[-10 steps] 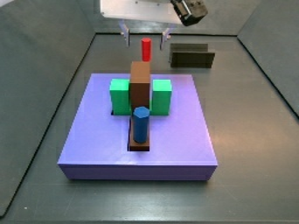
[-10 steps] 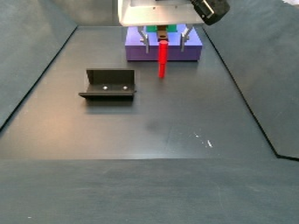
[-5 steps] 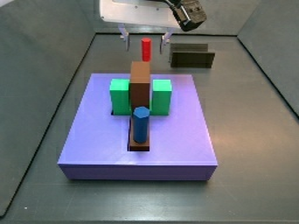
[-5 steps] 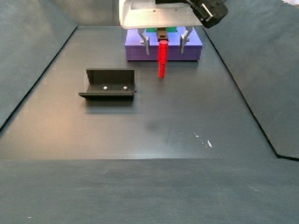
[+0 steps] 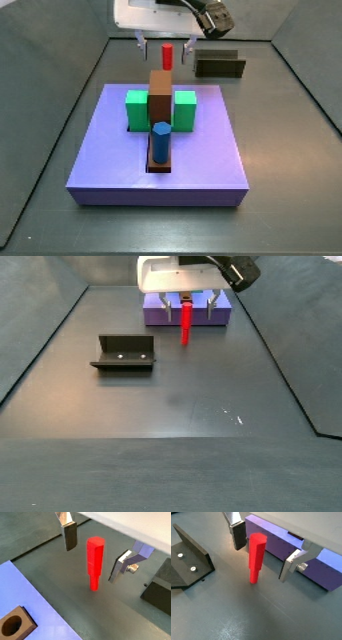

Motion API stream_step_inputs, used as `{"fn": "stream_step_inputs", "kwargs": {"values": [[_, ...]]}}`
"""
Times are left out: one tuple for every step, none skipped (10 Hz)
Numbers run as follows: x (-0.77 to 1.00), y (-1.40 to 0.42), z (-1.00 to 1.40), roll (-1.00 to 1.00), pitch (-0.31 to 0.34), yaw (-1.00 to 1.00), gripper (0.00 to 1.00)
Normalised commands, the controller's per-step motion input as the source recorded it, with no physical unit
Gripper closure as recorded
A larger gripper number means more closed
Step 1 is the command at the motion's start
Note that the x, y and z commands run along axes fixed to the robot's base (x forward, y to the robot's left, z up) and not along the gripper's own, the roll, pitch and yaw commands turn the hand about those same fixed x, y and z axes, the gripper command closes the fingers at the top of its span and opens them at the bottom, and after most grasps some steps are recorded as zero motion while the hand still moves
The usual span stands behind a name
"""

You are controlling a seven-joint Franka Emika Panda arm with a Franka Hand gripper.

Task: Pick up the red object. Move up. Move to above the board. Insert the red object.
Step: Pick up the red object.

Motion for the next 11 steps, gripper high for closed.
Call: {"fn": "stream_step_inputs", "kwargs": {"values": [[0.01,0.0,0.0,0.04,0.007,0.0,0.0],[0.0,0.0,0.0,0.0,0.0,0.0,0.0],[0.0,0.0,0.0,0.0,0.0,0.0,1.0],[0.0,0.0,0.0,0.0,0.0,0.0,1.0],[0.0,0.0,0.0,0.0,0.0,0.0,1.0],[0.0,0.0,0.0,0.0,0.0,0.0,1.0],[0.0,0.0,0.0,0.0,0.0,0.0,1.0],[0.0,0.0,0.0,0.0,0.0,0.0,1.0],[0.0,0.0,0.0,0.0,0.0,0.0,1.0],[0.0,0.0,0.0,0.0,0.0,0.0,1.0],[0.0,0.0,0.0,0.0,0.0,0.0,1.0]]}}
